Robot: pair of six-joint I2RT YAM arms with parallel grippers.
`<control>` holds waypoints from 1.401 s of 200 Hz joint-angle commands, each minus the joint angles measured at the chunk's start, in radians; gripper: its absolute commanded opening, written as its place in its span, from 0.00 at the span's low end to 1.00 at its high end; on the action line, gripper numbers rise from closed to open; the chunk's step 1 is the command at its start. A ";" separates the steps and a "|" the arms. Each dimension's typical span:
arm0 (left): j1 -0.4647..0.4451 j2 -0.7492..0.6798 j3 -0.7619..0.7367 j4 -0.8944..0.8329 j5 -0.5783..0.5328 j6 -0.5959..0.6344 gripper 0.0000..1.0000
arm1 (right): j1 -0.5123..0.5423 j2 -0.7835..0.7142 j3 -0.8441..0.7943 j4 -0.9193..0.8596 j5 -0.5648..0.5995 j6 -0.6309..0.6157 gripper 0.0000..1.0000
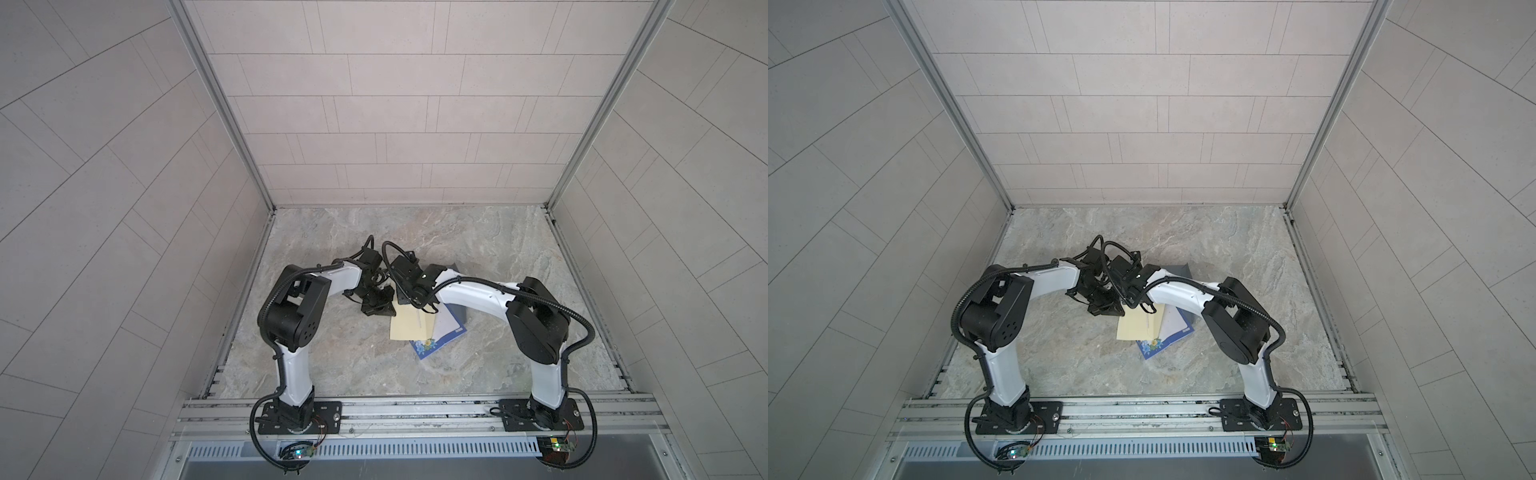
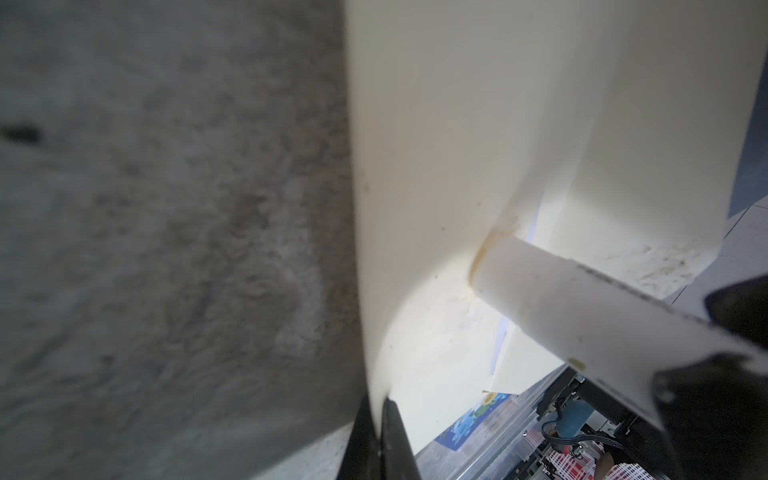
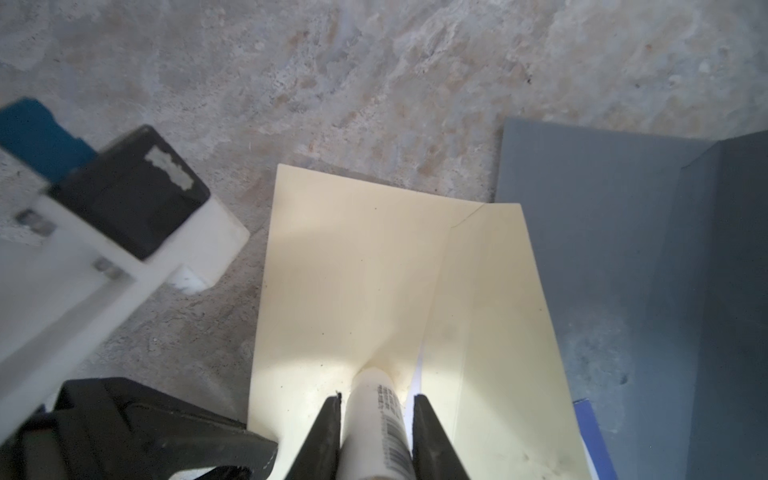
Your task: Place the letter into the envelope and seal it
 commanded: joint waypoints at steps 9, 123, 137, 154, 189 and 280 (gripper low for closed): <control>-0.001 0.015 -0.003 -0.048 -0.083 0.011 0.00 | -0.017 -0.024 -0.049 -0.048 0.044 -0.026 0.00; -0.009 0.018 0.004 -0.048 -0.082 0.014 0.00 | 0.006 -0.075 -0.078 0.163 -0.142 -0.080 0.00; -0.009 0.017 0.004 -0.051 -0.084 0.016 0.00 | 0.006 -0.052 -0.070 0.156 -0.143 -0.073 0.00; -0.009 0.018 0.003 -0.052 -0.087 0.017 0.00 | 0.004 -0.029 -0.066 0.138 -0.125 -0.061 0.00; -0.008 0.012 0.005 -0.058 -0.098 0.017 0.00 | -0.010 -0.001 -0.057 0.036 -0.049 -0.018 0.00; -0.007 0.019 0.007 -0.062 -0.107 0.010 0.00 | -0.032 -0.060 -0.128 0.040 -0.023 -0.017 0.00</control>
